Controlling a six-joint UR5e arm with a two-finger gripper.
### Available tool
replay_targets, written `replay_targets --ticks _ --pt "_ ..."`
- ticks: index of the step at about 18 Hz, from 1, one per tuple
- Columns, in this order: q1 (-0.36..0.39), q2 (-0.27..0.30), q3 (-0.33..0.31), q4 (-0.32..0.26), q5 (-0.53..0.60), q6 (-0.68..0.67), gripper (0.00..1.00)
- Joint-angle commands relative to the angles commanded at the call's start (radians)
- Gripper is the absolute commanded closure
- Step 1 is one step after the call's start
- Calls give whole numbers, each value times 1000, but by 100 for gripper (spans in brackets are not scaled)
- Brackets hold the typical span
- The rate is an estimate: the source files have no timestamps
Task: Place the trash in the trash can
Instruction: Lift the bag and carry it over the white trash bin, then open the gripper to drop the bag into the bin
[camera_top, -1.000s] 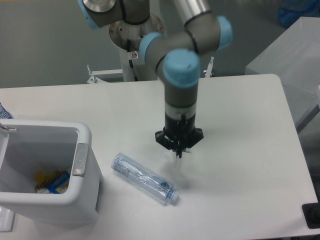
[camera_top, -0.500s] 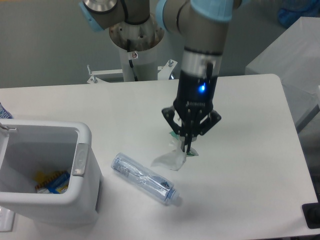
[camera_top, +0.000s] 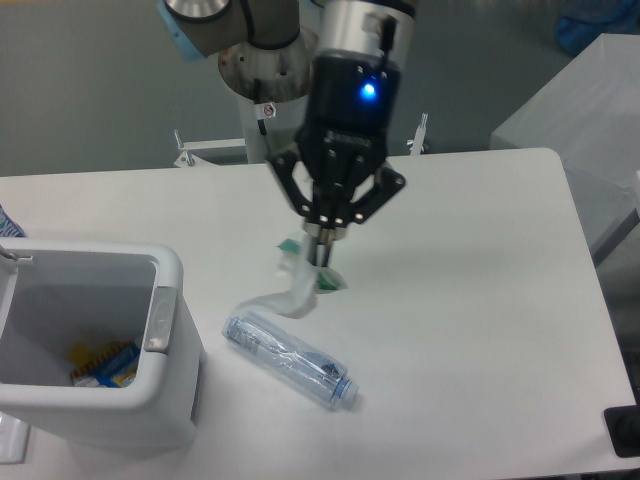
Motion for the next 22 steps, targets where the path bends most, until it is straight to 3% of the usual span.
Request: replay_targets --ticks 7,15,21,22 --pt "-132 -3 6 0 0 0 94" --pt "-218 -37 3 0 0 0 92" --pt "-249 -78 0 0 2 0 84" --pt "-250 -84 0 0 2 0 77"
